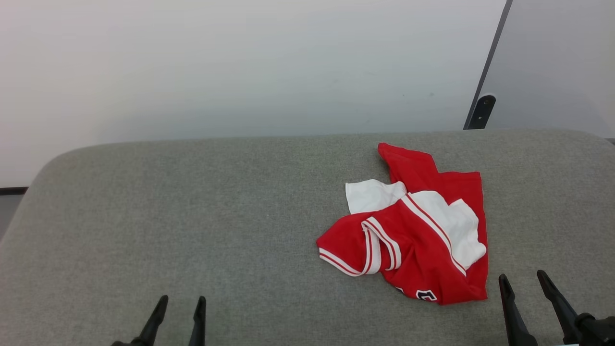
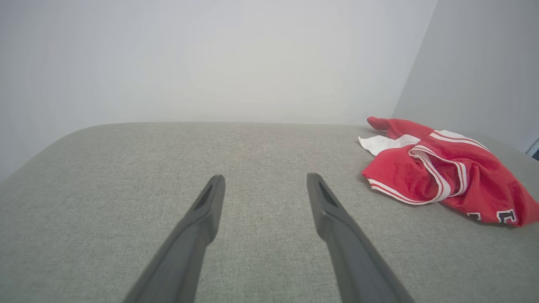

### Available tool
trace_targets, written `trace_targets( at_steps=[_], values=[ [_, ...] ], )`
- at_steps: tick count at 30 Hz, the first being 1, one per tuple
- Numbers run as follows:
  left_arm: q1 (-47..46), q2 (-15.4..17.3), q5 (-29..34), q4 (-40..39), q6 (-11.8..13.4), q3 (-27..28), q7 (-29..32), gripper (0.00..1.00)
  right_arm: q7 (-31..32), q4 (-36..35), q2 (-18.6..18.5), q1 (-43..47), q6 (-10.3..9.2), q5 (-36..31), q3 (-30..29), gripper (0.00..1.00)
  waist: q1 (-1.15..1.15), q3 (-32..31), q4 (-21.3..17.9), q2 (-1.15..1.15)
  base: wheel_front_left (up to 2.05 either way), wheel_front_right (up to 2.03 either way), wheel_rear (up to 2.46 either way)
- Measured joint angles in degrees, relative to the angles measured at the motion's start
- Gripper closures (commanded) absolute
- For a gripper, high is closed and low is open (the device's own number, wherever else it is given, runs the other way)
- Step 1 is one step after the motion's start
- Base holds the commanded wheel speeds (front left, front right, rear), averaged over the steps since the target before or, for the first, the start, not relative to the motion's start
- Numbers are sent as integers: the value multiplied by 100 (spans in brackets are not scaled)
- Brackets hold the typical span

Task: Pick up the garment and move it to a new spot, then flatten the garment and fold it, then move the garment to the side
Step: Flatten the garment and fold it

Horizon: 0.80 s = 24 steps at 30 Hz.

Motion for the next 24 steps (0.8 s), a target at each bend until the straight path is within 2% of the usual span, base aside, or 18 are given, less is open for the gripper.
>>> trace_targets(
  at_steps=[10, 16, 17, 21, 22, 23, 24],
  values=[
    [44, -234, 157, 42, -189, 216, 0, 0, 52, 15, 19, 2, 0, 7, -19, 0, 0, 14, 26, 0, 0, 0, 0],
    [46, -379, 165, 107, -264, 223, 0, 0, 557, 261, -56, -378, 0, 35, 134, 0, 0, 81, 0, 0, 0, 0, 0],
    [27, -409, 183, 126, -289, 220, 0, 0, 993, 431, -243, -716, 0, 40, 312, 0, 0, 132, -6, 0, 0, 0, 0],
    [-74, -475, 216, 178, -341, 205, 0, 0, 2040, 777, -676, -1425, 0, 231, 700, 0, 0, 288, 3, 0, 0, 0, 0],
    [-74, -475, 216, 178, -341, 205, 0, 0, 2040, 777, -676, -1425, 0, 231, 700, 0, 0, 288, 3, 0, 0, 0, 0],
    [-191, -499, 231, 210, -381, 209, 0, 0, 2526, 896, -865, -1851, 0, 423, 866, 0, 0, 401, 17, 0, 0, 0, 0],
    [-248, -513, 232, 238, -390, 204, 0, 0, 2729, 944, -965, -2044, 0, 524, 959, 0, 0, 460, 25, 0, 0, 0, 0]
  ],
)
